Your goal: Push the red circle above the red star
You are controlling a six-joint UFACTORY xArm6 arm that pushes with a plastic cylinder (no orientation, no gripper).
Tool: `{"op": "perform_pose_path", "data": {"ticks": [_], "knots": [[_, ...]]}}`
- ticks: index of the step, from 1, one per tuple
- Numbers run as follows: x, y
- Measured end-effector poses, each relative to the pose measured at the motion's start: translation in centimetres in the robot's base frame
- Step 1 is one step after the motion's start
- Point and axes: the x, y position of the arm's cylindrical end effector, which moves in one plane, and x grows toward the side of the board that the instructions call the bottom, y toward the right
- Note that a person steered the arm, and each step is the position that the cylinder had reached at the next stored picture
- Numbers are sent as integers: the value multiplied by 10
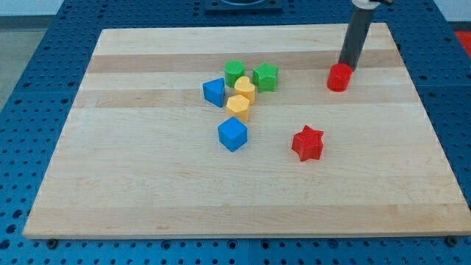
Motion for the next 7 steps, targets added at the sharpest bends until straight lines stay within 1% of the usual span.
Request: {"op": "perform_pose_path", "data": {"ticks": [1,3,4,5,7], "knots": [[16,0],[21,21],[35,22],[41,17],[38,1]]}}
